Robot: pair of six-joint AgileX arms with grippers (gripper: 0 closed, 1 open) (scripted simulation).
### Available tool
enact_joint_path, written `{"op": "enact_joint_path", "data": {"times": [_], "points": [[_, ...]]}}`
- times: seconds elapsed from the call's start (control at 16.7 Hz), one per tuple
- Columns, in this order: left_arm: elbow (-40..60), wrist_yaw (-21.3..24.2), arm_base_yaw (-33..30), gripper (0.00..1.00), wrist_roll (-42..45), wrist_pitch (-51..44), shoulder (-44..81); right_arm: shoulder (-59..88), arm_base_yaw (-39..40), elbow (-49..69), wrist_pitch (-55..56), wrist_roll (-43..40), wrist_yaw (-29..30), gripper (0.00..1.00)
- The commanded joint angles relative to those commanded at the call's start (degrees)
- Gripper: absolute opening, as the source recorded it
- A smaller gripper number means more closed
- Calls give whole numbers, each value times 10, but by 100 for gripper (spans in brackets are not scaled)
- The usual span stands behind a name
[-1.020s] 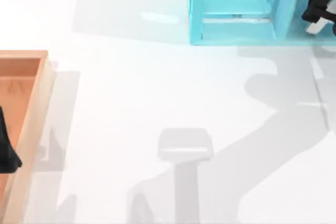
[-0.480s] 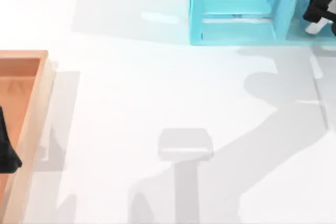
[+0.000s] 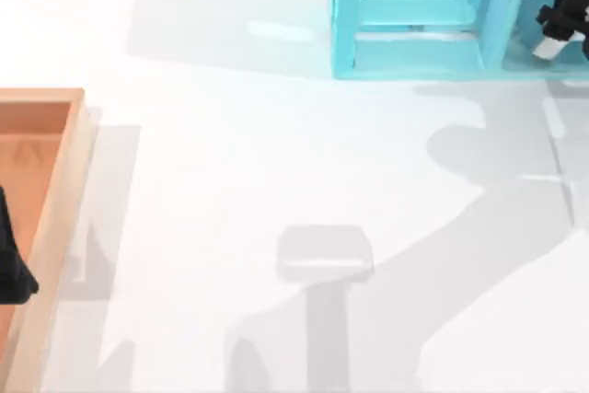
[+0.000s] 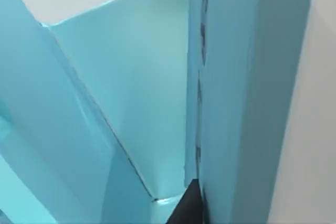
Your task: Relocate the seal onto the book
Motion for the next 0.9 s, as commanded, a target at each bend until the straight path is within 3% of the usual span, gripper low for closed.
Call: {"op": "enact_joint_path", "data": {"times": [0.12,0.66,0.9], "points": [[0,0,0,100,0,0,0,0,0,0,0,0,0,0],[0,0,0,100,0,0,0,3,4,-4,-1,4,0,0],[0,0,0,100,0,0,0,-60,-1,-34,-38,4,0,0]]}}
